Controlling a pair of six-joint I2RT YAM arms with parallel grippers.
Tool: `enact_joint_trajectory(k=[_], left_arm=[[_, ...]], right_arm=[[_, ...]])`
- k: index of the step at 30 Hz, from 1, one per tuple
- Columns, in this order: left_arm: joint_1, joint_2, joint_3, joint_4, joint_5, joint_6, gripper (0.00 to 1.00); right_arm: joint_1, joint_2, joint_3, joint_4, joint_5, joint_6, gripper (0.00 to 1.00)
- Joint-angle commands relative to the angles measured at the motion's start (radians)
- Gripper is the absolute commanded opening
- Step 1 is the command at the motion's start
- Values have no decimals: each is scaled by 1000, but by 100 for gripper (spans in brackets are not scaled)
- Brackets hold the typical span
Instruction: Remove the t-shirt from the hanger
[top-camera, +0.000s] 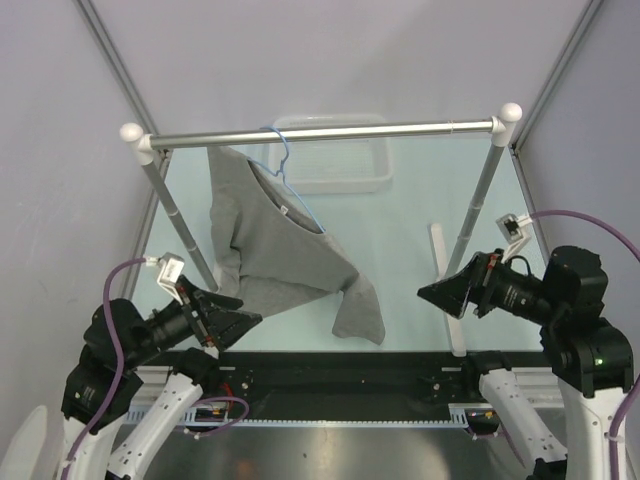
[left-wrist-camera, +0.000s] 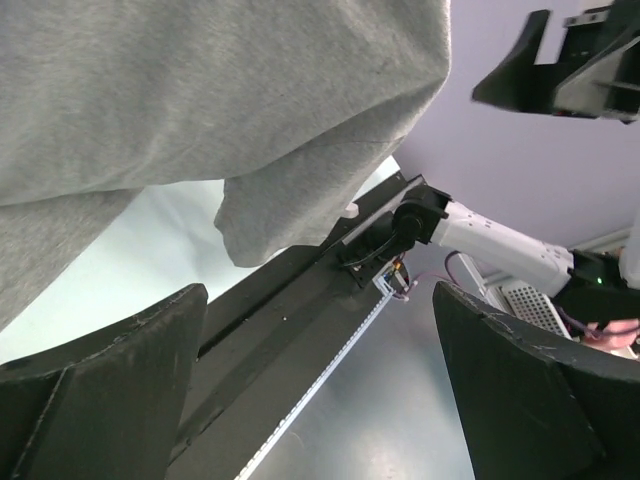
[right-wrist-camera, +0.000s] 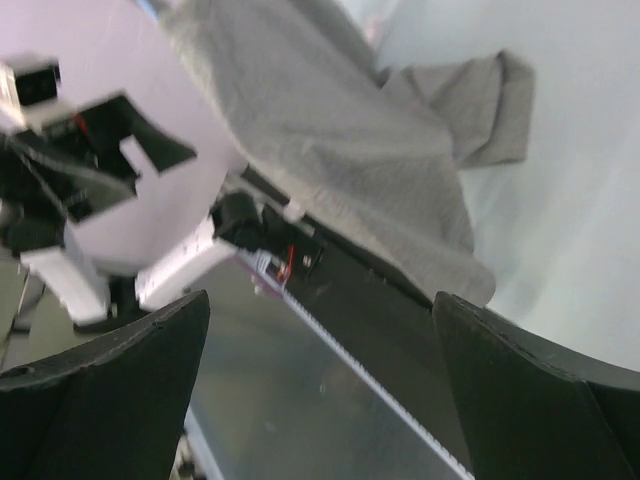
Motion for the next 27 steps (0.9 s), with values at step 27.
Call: enact_joint_trajectory(k=[27], left_arm=[[-6,51,41,56,73,68,100]], right_arm=[[1587,420,41,51,1709,308,100]])
